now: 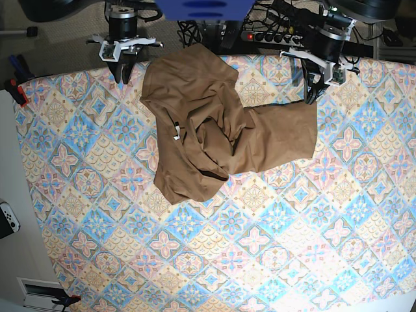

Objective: Layout the t-shirt on the table in an organized manner, then fold the t-shirt properly
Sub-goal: 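Lower both grippers toward opposite edges of the tan shirt, then grasp the shirt edge with the right gripper and the other edge with the left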

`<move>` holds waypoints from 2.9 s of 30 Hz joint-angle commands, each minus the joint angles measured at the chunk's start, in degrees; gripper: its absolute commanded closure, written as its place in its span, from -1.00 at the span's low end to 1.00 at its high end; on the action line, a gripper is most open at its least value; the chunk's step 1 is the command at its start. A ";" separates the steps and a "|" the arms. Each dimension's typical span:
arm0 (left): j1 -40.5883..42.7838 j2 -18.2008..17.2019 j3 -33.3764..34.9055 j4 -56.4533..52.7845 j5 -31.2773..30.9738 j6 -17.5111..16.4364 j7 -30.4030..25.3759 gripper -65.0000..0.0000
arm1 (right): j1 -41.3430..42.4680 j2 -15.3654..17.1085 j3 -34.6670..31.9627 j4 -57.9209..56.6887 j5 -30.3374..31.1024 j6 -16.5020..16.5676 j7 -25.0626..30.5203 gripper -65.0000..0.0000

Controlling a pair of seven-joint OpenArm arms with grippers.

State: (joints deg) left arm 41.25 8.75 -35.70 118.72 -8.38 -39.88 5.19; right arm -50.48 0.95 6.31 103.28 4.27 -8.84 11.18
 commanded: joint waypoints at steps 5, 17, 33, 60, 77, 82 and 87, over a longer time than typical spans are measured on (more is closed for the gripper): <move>0.46 0.25 0.14 0.89 -1.07 -0.12 -1.45 1.00 | -0.47 0.06 0.07 0.67 0.08 0.01 1.44 0.67; 0.55 0.25 -0.12 0.80 -1.07 -0.12 -1.45 0.87 | 0.32 0.06 0.07 1.29 0.25 0.01 -11.31 0.68; 1.69 0.25 -0.30 0.71 -0.54 -0.12 -1.28 0.72 | 4.46 0.15 0.24 1.29 14.58 6.69 -12.72 0.59; 1.95 0.25 -0.30 0.71 -0.54 -0.12 -1.28 0.72 | 12.37 10.96 -12.42 -6.80 34.72 14.07 -21.86 0.34; 2.04 0.25 -0.30 -0.08 -0.45 -0.12 -1.28 0.74 | 13.16 13.25 -8.90 -5.57 34.63 13.90 -21.95 1.00; 2.04 0.25 -0.30 -0.17 -0.37 -0.12 -0.66 0.74 | 13.25 13.25 1.03 -1.88 34.63 13.81 -26.96 1.00; 1.60 0.25 -0.30 -0.17 -0.37 -0.12 2.77 0.74 | 16.85 13.25 13.69 3.57 34.63 13.81 -38.12 1.00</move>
State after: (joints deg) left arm 42.50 8.88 -35.90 117.69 -7.70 -39.77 9.17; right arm -33.50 13.67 19.79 105.67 38.50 4.51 -28.77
